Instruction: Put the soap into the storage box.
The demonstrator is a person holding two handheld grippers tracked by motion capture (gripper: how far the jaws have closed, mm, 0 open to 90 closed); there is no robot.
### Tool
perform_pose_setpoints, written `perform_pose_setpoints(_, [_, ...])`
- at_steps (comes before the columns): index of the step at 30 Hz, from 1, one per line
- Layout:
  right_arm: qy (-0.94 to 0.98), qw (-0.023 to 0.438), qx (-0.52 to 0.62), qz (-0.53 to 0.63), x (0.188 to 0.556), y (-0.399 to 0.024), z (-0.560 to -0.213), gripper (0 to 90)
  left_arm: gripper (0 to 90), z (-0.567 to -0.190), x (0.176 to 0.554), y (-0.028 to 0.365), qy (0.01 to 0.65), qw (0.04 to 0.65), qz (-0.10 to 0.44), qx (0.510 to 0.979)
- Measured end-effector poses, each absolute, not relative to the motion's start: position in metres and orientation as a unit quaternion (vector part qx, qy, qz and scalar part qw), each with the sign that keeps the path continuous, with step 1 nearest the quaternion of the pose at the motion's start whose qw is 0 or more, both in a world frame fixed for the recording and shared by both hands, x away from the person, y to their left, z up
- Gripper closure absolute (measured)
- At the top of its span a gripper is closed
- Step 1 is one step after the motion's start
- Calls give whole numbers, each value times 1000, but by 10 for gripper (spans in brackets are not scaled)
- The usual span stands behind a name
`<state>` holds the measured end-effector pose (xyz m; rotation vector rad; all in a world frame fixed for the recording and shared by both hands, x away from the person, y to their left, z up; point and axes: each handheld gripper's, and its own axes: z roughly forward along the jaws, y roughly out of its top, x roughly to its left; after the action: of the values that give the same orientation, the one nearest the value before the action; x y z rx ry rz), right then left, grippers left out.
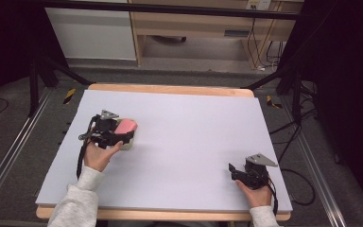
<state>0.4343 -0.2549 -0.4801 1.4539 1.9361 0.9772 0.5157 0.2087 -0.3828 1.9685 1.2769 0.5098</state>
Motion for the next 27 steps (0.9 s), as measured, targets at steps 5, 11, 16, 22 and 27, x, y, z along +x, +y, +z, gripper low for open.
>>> perform_pose_setpoints(5, [716, 264, 536, 360, 435, -255, -481, 280, 372, -384, 525, 213, 505, 359, 201, 759])
perform_pose_setpoints(11, [718, 263, 533, 361, 435, -254, -480, 279, 372, -386, 533, 217, 510, 354, 204, 756])
perform_pose_setpoints(16, [718, 263, 533, 361, 435, -254, -481, 278, 372, -389, 540, 220, 516, 350, 207, 754])
perform_pose_setpoints(22, [718, 263, 533, 362, 435, -254, -481, 277, 373, -395, 548, 221, 521, 344, 206, 753])
perform_pose_setpoints(27, [718, 266, 530, 364, 434, -254, -480, 269, 373, -400, 553, 221, 523, 338, 205, 755])
